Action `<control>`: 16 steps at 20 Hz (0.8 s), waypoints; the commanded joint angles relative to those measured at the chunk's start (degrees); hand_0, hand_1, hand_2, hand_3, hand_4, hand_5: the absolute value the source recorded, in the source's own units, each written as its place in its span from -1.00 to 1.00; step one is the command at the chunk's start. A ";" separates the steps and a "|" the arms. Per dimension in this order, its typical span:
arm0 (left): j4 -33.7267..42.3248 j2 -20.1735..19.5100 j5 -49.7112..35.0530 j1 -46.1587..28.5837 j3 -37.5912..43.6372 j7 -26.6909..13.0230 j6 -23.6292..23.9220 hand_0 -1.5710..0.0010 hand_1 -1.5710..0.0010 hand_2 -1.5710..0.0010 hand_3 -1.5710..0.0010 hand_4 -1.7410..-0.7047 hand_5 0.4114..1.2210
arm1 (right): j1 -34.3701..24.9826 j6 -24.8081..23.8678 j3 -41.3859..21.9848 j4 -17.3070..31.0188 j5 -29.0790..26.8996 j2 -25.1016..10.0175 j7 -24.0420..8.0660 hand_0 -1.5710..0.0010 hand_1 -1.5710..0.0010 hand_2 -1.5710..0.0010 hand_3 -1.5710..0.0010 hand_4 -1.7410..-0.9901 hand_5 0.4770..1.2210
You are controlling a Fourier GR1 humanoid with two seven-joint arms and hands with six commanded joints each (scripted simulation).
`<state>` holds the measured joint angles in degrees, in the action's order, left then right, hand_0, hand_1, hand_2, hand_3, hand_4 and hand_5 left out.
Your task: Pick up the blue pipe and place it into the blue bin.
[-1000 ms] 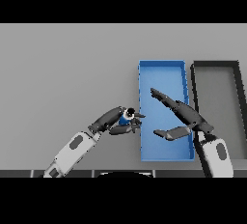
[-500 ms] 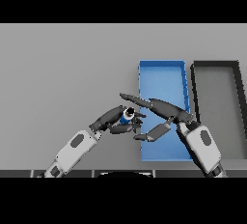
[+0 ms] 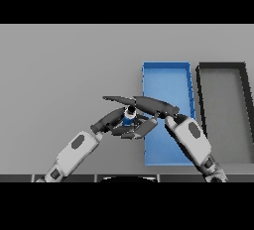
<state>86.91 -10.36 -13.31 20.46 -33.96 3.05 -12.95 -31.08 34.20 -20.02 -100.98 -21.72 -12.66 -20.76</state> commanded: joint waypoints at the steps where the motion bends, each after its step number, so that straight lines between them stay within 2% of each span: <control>1: 0.51 -0.23 0.13 -0.32 -0.36 0.36 -0.35 -1.00 -0.99 -1.00 -0.78 -0.95 1.00 | -1.06 0.16 -0.30 0.96 0.20 0.66 -0.39 0.93 0.89 0.85 0.94 0.26 -0.89; 2: -0.05 0.12 2.38 0.19 -0.76 1.93 0.53 -0.90 -0.77 -0.74 -0.46 -0.79 1.00 | -2.27 0.52 -0.19 1.91 0.23 1.08 -0.19 0.82 0.79 0.75 0.86 0.15 -0.88; 4: 0.36 -1.56 7.96 1.08 -2.61 -2.46 2.68 -0.26 -0.14 -0.11 0.06 -0.70 1.00 | -2.63 1.62 -0.68 2.58 0.05 1.47 -0.18 0.39 0.36 0.36 0.52 -0.07 -0.84; 5: 1.54 -1.42 8.44 0.81 -2.49 -2.03 3.73 -0.12 -0.06 -0.01 0.15 -0.75 1.00 | -2.79 2.28 -1.01 2.47 -0.33 1.39 0.53 0.11 0.09 0.09 0.28 -0.23 -0.80; 6: 1.02 -1.17 8.53 0.90 -2.41 -1.39 3.87 -0.14 -0.10 -0.08 0.16 -0.80 1.00 | -3.21 1.95 -1.55 2.79 -0.83 2.07 0.21 -0.11 -0.13 -0.13 0.11 -0.37 -0.74; 7: 1.16 -0.62 7.10 0.38 -1.65 -0.07 3.95 -0.31 -0.28 -0.26 0.21 -0.84 0.93 | -3.25 1.89 -1.63 3.58 -2.30 2.37 -1.11 -0.29 -0.30 -0.30 -0.06 -0.47 -0.66; 9: 2.13 -0.28 3.88 -1.14 -0.95 2.27 2.92 -0.56 -0.54 -0.53 0.33 -0.90 0.95 | -2.82 0.91 -1.65 2.91 -4.49 2.82 -2.64 -0.54 -0.55 -0.55 -0.40 -0.34 -0.39; 11: 1.81 0.97 2.06 -0.50 -0.46 0.92 2.58 -0.72 -0.71 -0.70 0.33 -0.93 0.97 | -2.36 -0.10 -1.64 2.37 -3.44 3.63 -1.03 -0.71 -0.71 -0.71 -0.61 -0.26 0.11; 12: 1.74 0.55 2.15 -0.90 -0.56 1.96 2.29 -0.77 -0.77 -0.76 0.30 -0.95 0.98 | -2.12 0.00 -1.84 1.92 -1.92 3.73 -0.79 -0.77 -0.77 -0.77 -0.69 -0.25 0.29; 14: 1.45 -0.08 2.85 -0.87 -1.00 1.98 2.28 -0.86 -0.85 -0.85 0.25 -0.97 0.99 | 0.14 1.31 -2.00 0.25 1.49 3.55 2.49 -0.85 -0.85 -0.85 -0.80 -0.25 0.55; 16: 1.47 -0.59 3.70 0.04 -1.38 1.20 2.83 -0.91 -0.85 -0.90 0.33 -0.98 0.99 | -0.08 1.65 -1.39 0.92 3.16 4.74 3.64 -0.90 -0.91 -0.91 -0.87 -0.28 0.71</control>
<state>88.40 -10.98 -9.70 20.53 -35.30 4.68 -10.24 -31.15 35.95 -21.40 -100.05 -18.52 -7.91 -17.15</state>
